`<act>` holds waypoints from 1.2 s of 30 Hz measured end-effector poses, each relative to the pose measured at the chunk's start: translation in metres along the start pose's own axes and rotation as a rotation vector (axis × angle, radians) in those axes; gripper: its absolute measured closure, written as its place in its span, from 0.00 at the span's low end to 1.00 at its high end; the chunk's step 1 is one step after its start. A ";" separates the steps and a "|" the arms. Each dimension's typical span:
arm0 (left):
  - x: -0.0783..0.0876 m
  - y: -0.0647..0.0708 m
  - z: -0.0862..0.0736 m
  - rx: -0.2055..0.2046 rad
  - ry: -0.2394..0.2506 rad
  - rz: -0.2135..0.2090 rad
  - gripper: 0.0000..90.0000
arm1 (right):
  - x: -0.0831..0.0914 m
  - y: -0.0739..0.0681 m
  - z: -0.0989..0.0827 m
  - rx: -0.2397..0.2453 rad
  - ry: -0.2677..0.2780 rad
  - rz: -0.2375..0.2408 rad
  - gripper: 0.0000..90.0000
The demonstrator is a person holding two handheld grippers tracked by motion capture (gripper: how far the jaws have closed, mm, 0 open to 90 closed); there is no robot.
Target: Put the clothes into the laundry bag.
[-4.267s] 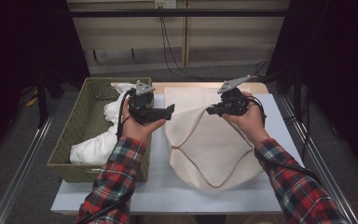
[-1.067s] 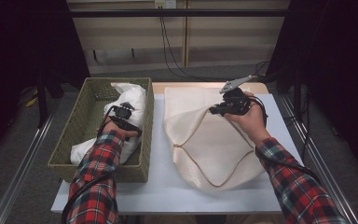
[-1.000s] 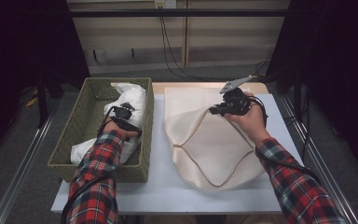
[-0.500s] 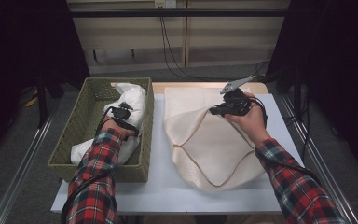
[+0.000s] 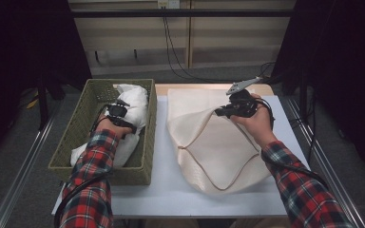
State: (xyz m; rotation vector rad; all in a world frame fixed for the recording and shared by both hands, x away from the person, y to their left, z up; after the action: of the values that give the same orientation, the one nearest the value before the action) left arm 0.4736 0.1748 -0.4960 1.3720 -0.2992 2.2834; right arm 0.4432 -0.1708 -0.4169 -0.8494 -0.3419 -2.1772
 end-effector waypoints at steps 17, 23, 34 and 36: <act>0.067 0.000 0.025 0.057 0.203 -0.068 0.61 | 0.003 -0.004 0.000 -0.006 -0.002 -0.005 0.95; 0.093 0.010 0.039 0.078 0.272 -0.124 0.61 | 0.005 -0.004 -0.001 -0.004 0.007 -0.002 0.95; 0.121 0.024 0.051 0.043 0.313 -0.222 0.61 | 0.005 -0.002 -0.003 -0.017 0.008 -0.001 0.95; 0.126 0.028 0.053 0.022 0.318 -0.234 0.61 | 0.003 -0.002 -0.003 -0.016 0.002 -0.005 0.95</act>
State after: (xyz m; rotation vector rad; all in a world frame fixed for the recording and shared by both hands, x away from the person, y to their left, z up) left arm 0.4505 0.1625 -0.3588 0.9737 -0.0095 2.2635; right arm 0.4387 -0.1728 -0.4169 -0.8560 -0.3264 -2.1885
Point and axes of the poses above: each handheld gripper's, and its own axes: x roughly backward along the jaws, z roughly out of its top, y roughly to its right, the point moved 8 cm from there along -x, roughly forward along the jaws, and after that the axes turned 3 degrees about -x, right-handed, at the moved point
